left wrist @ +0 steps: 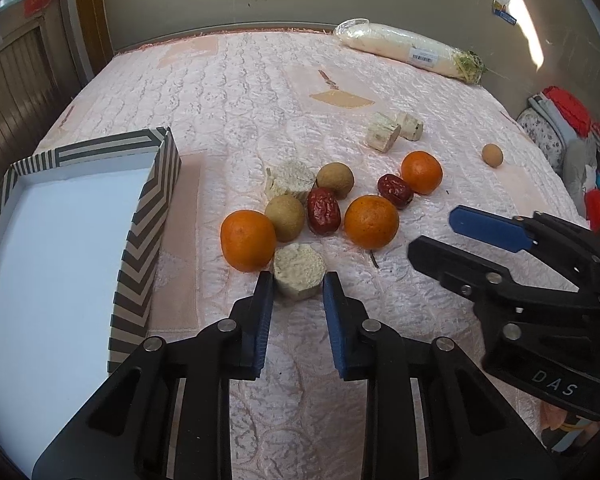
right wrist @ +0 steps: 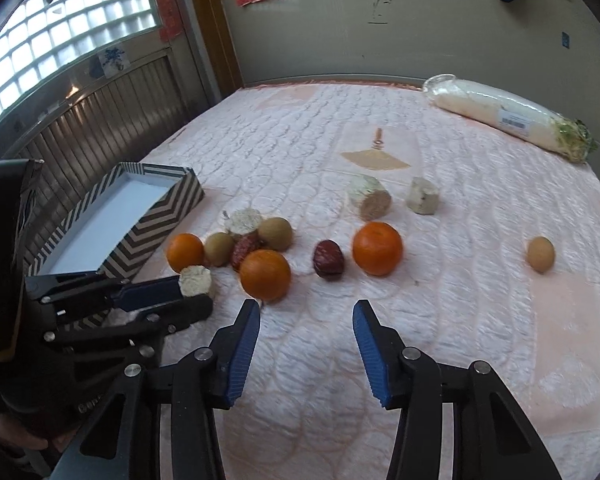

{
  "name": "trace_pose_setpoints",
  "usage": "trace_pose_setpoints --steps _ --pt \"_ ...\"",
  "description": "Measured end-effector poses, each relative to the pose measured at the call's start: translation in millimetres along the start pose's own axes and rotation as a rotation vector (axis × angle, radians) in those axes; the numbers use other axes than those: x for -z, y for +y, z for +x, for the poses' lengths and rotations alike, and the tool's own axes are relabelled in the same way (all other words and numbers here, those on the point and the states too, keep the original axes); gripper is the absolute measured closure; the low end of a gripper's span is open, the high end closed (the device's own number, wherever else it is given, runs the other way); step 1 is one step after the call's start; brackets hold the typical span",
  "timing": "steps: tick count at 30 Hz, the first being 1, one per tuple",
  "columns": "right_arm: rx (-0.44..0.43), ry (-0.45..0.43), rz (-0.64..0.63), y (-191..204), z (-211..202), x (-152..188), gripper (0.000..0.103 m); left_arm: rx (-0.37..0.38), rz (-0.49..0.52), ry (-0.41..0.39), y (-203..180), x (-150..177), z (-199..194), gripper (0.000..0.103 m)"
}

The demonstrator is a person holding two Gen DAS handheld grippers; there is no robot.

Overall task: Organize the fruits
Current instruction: 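Grasp the round beige cake with the left tool while the right tool grasps an orange, then carry the cake into the white tray and open the left tool while the right tool drops the orange there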

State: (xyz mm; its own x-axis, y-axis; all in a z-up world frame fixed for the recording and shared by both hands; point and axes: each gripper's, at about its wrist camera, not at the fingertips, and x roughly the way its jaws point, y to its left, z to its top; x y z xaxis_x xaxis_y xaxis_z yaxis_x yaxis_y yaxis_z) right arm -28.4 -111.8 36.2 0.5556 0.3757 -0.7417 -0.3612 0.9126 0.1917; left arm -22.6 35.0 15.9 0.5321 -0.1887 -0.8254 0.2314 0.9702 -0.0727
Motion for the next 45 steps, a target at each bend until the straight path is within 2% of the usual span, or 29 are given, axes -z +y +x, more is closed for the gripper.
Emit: trace_pose_setpoints --steps 11,13,14,15,24,30,34,39,45 --pt "-0.088 0.051 0.006 7 29 -19 0.056 -0.002 -0.007 0.001 5 7 -10 0.078" --pt "-0.089 0.061 -0.013 11 32 -19 0.062 0.002 -0.003 -0.001 5 8 -13 0.078" --pt "-0.091 0.067 -0.022 14 34 -20 0.072 0.004 -0.003 -0.002 6 9 -15 0.078" --pt "-0.087 0.068 -0.027 15 34 -19 0.072 0.007 -0.005 -0.001 7 9 -16 0.078" --pt "-0.057 0.014 0.002 14 6 -11 0.072 0.026 -0.032 -0.037 17 14 -45 0.078" --pt "-0.077 -0.024 -0.029 36 -11 -18 0.072 -0.013 -0.056 -0.086 35 11 -73 0.078" --pt "-0.116 -0.04 -0.067 59 -14 -28 0.072 -0.069 -0.077 -0.103 57 8 -86 0.078" --pt "-0.162 -0.043 -0.117 92 -6 -43 0.072 -0.125 -0.123 -0.094 90 1 -86 0.078" --pt "-0.205 -0.014 -0.169 128 22 -61 0.072 -0.186 -0.183 -0.058 131 -9 -69 0.079"
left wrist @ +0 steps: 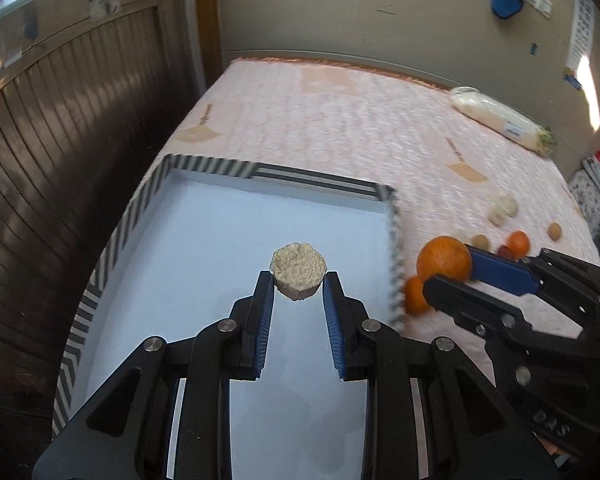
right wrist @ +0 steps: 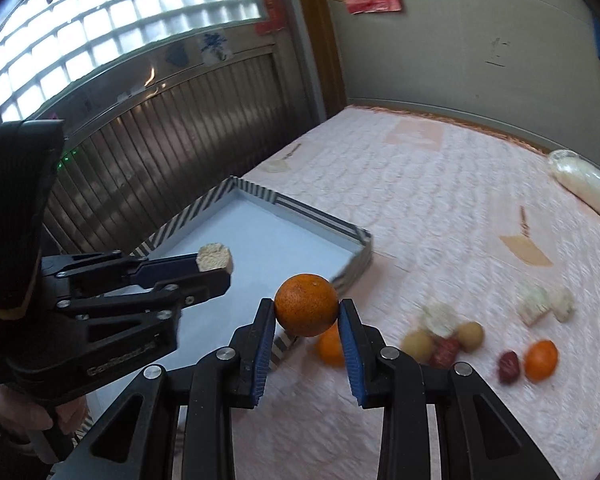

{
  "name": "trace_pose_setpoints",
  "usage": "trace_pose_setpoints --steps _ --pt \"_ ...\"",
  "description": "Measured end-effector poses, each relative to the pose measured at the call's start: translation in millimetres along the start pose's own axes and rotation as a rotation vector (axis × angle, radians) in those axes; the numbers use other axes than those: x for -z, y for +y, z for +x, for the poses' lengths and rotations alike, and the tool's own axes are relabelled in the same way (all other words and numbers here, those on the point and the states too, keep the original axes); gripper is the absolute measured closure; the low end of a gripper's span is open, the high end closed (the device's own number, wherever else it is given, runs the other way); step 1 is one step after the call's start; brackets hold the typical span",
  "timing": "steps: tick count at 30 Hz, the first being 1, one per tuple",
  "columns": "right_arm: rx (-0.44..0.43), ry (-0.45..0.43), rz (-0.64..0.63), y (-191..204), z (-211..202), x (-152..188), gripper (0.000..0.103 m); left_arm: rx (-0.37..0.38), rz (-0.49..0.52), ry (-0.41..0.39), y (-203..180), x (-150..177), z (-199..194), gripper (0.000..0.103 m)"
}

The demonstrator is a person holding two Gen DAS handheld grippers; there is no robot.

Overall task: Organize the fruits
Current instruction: 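Carry the cake into the white tray and open the left tool while the right tool drops the orange there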

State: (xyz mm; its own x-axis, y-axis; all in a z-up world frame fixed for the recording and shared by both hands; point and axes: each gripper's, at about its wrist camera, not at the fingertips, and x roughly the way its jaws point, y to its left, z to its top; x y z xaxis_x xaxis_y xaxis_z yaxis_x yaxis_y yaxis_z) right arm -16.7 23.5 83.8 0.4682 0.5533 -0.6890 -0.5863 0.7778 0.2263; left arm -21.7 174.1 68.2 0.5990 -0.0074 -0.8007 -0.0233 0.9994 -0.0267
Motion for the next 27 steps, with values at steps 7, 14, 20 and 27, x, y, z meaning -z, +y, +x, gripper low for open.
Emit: trace_pose_setpoints --steps 7,14,20,27 --pt "-0.024 0.064 -0.084 27 50 -25 0.072 -0.042 -0.1 0.069 39 -9 40 0.079" --pt "0.004 0.132 -0.099 26 92 -33 0.072 -0.071 -0.131 0.1 52 -15 59 0.079" --pt "-0.001 0.156 -0.106 25 105 -30 0.072 -0.071 -0.164 0.107 57 -13 64 0.077" --pt "-0.034 0.158 -0.134 32 104 -26 0.062 -0.054 -0.208 0.095 66 -9 59 0.044"
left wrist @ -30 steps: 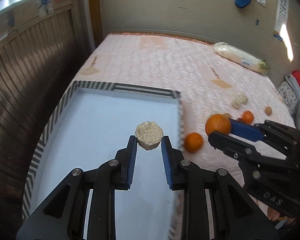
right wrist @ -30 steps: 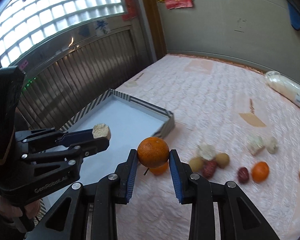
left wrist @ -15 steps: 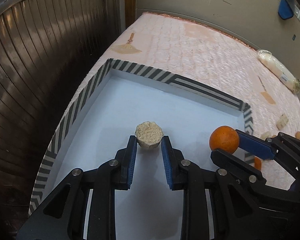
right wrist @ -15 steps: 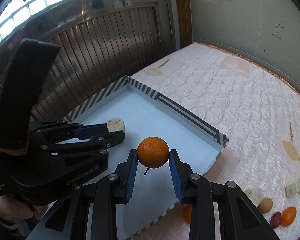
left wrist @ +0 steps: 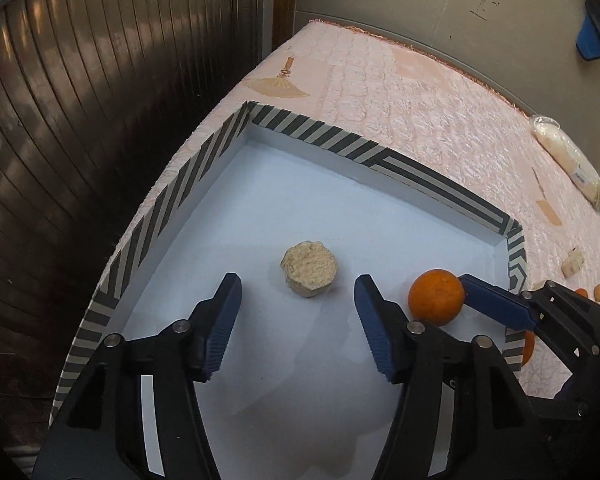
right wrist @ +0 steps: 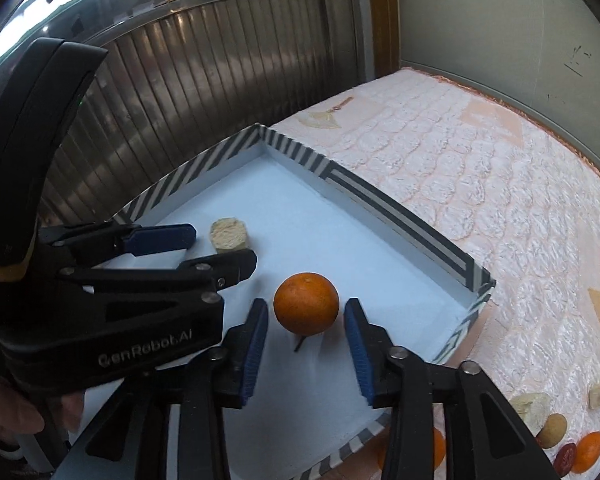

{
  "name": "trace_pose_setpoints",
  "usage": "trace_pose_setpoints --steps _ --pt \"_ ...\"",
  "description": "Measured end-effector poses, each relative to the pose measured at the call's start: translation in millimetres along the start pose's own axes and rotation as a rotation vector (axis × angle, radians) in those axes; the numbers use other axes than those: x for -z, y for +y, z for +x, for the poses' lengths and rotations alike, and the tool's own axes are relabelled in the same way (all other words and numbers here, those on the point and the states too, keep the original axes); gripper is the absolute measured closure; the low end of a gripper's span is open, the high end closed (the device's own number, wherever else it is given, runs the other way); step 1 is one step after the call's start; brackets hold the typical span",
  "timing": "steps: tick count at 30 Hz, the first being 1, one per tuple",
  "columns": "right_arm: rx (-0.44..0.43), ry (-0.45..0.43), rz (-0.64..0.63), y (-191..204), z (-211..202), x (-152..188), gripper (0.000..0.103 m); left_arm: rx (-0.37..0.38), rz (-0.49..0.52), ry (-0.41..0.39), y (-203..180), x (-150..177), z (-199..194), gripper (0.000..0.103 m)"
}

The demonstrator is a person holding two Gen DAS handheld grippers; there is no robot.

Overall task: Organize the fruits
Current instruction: 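Carry the cake into the white tray and open the left tool while the right tool drops the orange there, then grasp another orange with the left tool while the right tool returns to the fruits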

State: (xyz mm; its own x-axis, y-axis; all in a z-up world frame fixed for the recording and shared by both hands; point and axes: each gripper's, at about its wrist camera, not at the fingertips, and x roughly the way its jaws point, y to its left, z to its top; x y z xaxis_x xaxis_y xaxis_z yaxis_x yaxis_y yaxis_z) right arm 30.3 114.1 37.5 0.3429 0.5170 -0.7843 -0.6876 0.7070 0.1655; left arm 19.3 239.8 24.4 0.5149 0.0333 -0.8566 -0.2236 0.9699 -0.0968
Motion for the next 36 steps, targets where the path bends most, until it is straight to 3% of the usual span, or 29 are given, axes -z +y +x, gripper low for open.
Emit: trace_pose_setpoints --steps 4,9,13,19,26,36 --pt "0.004 -0.018 0.036 -1 -14 7 0.062 0.003 0.001 -0.023 -2 4 -13 0.044" --pt "0.042 -0.078 0.069 -5 -47 22 0.061 -0.005 0.027 -0.115 -13 15 -46 0.044" --pt "0.082 -0.119 0.081 -8 -75 40 0.057 0.022 0.064 -0.169 -34 28 -72 0.044" --pt "0.136 -0.163 0.118 -21 -113 67 0.057 0.059 0.137 -0.189 -71 47 -93 0.044" --pt "0.197 -0.185 0.186 -49 -147 102 0.056 0.108 0.2 -0.174 -106 72 -101 0.044" --pt "0.236 -0.182 0.289 -85 -169 142 0.056 0.169 0.251 -0.104 -143 101 -83 0.044"
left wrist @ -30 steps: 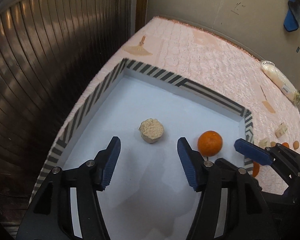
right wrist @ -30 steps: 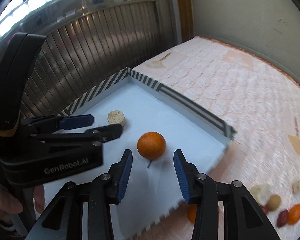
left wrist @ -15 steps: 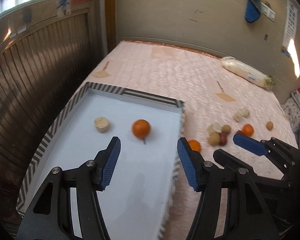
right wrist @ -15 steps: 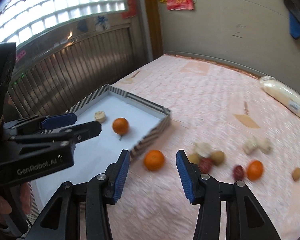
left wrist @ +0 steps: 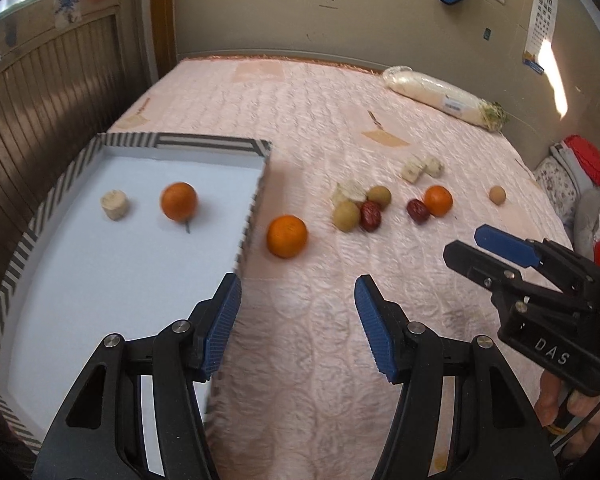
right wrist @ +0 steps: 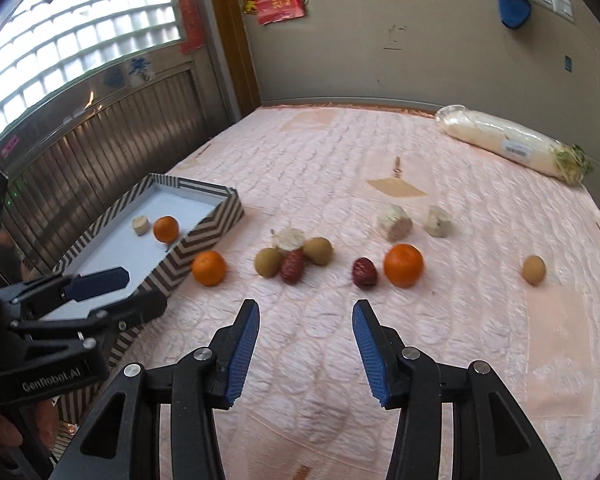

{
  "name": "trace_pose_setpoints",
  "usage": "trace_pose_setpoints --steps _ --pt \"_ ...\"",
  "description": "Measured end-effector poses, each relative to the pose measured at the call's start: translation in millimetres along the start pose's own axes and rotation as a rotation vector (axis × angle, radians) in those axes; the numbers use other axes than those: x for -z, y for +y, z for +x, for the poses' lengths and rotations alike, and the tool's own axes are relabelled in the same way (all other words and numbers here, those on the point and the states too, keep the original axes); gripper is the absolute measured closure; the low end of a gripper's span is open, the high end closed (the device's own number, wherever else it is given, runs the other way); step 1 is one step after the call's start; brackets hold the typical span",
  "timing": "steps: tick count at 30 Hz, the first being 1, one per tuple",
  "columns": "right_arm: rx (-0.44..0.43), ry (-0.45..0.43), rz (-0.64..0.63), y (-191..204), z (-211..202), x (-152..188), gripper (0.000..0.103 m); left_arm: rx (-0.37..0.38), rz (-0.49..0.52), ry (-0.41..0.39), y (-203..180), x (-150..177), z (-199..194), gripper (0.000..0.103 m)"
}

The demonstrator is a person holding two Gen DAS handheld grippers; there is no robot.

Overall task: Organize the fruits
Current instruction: 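Grasp another orange with the left tool while the right tool returns to the fruits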

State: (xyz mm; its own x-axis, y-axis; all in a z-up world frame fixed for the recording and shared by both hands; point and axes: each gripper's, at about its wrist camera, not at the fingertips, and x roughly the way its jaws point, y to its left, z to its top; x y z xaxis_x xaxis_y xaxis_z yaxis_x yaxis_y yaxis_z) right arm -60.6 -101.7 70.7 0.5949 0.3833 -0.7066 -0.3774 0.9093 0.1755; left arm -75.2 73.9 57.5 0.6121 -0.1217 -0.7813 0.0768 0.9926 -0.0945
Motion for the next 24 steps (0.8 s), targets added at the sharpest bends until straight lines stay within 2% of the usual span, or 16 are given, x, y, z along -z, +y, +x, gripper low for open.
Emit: trace_pose_setpoints --steps 6,14,19,24 --pt "-0.002 0.003 0.022 -8 -1 4 0.056 0.0 0.028 0.01 -10 4 14 0.044" --pt "-0.01 0.009 0.02 -7 4 4 0.056 -0.025 0.008 0.04 5 0 33 0.044" --pt "-0.014 0.016 0.025 -9 10 4 0.056 -0.015 -0.021 0.05 14 -8 39 0.044" --pt "-0.012 0.023 0.03 -14 16 5 0.056 -0.016 0.008 0.04 4 -18 45 0.044"
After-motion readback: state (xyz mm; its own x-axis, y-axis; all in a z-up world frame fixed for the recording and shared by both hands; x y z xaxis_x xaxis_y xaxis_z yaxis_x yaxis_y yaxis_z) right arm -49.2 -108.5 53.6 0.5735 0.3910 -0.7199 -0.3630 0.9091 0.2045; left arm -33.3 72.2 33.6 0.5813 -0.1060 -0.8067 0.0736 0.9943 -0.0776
